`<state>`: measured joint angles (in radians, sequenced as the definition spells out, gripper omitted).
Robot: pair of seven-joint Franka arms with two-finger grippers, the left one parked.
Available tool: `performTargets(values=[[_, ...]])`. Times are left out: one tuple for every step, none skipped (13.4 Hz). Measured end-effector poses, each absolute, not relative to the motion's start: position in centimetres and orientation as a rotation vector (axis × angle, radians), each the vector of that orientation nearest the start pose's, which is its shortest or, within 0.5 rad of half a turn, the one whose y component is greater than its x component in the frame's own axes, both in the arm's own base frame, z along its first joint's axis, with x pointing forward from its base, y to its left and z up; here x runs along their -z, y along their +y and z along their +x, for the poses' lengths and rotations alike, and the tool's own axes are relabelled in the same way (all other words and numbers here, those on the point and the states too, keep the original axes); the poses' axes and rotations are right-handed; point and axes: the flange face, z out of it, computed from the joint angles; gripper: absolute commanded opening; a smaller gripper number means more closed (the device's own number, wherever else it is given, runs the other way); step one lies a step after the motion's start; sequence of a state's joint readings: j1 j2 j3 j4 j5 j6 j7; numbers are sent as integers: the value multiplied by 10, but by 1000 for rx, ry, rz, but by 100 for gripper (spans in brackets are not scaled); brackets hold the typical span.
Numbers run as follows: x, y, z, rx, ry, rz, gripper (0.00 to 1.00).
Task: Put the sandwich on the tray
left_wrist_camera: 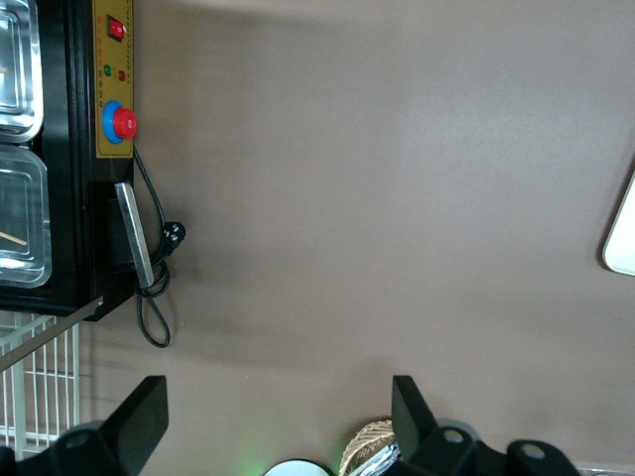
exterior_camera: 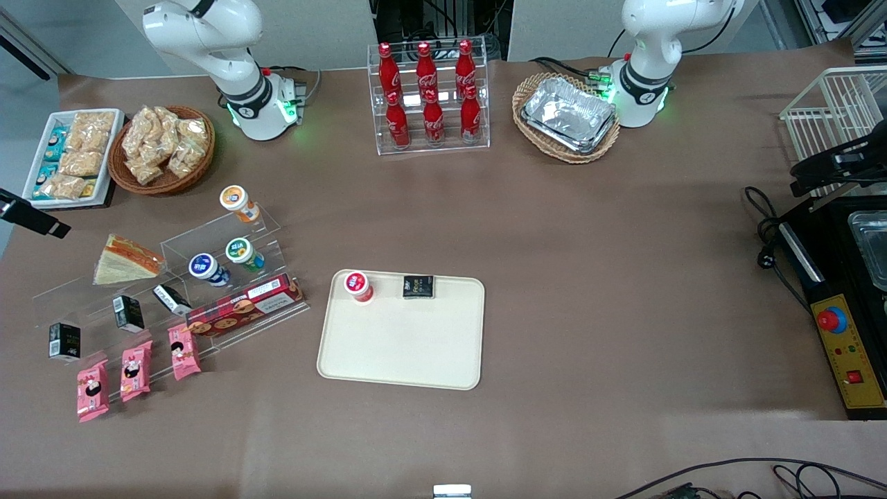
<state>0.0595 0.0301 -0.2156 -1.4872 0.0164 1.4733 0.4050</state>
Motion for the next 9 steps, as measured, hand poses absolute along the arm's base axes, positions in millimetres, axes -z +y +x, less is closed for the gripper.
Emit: performTargets(values=[[-636,-86,546,-93,1007,-2974,100],[-633,-91,545,-107,1156,-2923,100],[-630,-98,544,-118,1291,-2870,100],[-626,-104,543,-131,1380,-2830,100],[-621,-108,544,-147,1438,-2799,100],[-616,-114,546,-156,1487,-2774,100],[-612,-121,547,-157,1527,-2755,100],[-607,-130,549,-159,1556,-2742,100],[-600,-141,550,-158,1588,-2726,100]])
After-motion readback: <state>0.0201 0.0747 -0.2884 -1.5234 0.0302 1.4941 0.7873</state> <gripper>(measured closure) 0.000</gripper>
